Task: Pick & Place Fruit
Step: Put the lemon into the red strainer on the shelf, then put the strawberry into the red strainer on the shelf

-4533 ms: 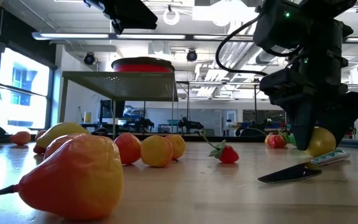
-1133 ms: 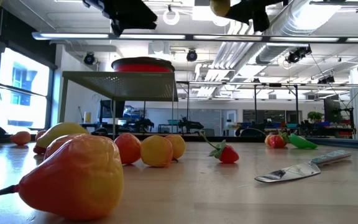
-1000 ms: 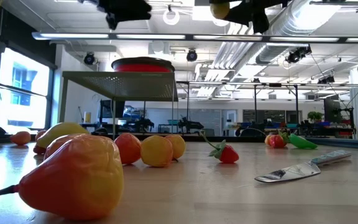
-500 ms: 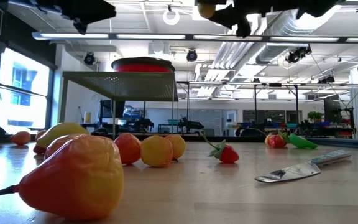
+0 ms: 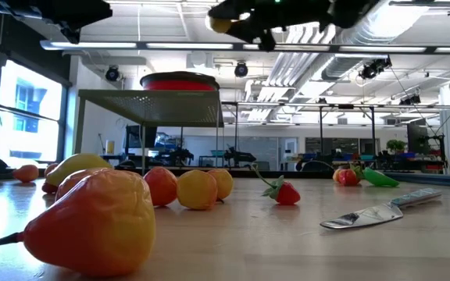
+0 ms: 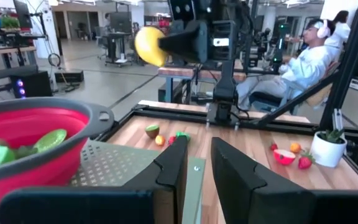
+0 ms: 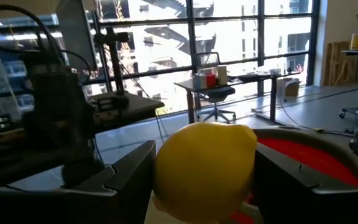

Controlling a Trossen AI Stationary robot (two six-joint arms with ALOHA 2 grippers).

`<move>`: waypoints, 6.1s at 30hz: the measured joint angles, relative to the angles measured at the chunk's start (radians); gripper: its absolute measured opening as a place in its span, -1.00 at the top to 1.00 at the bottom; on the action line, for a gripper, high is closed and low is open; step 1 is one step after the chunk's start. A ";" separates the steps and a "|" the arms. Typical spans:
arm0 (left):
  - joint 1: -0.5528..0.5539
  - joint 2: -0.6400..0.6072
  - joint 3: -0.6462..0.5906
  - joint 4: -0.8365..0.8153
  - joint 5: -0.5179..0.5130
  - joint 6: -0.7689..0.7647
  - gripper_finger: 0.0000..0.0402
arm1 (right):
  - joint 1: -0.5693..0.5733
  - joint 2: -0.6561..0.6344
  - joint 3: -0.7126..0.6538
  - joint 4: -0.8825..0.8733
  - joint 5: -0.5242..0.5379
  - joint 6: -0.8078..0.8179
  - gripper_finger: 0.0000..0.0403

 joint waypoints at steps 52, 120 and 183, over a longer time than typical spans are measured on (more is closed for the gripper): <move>0.000 -0.010 0.000 -0.034 0.000 0.008 0.66 | -0.257 0.315 0.449 -0.396 -0.106 -0.080 -0.16; 0.000 -0.010 0.001 -0.174 0.069 -0.265 0.66 | 0.405 -0.358 -0.015 -1.185 -0.261 0.241 0.91; 0.000 0.006 0.000 -0.233 0.122 -0.262 0.66 | 0.473 -0.018 -0.014 -0.798 -0.155 0.091 -0.15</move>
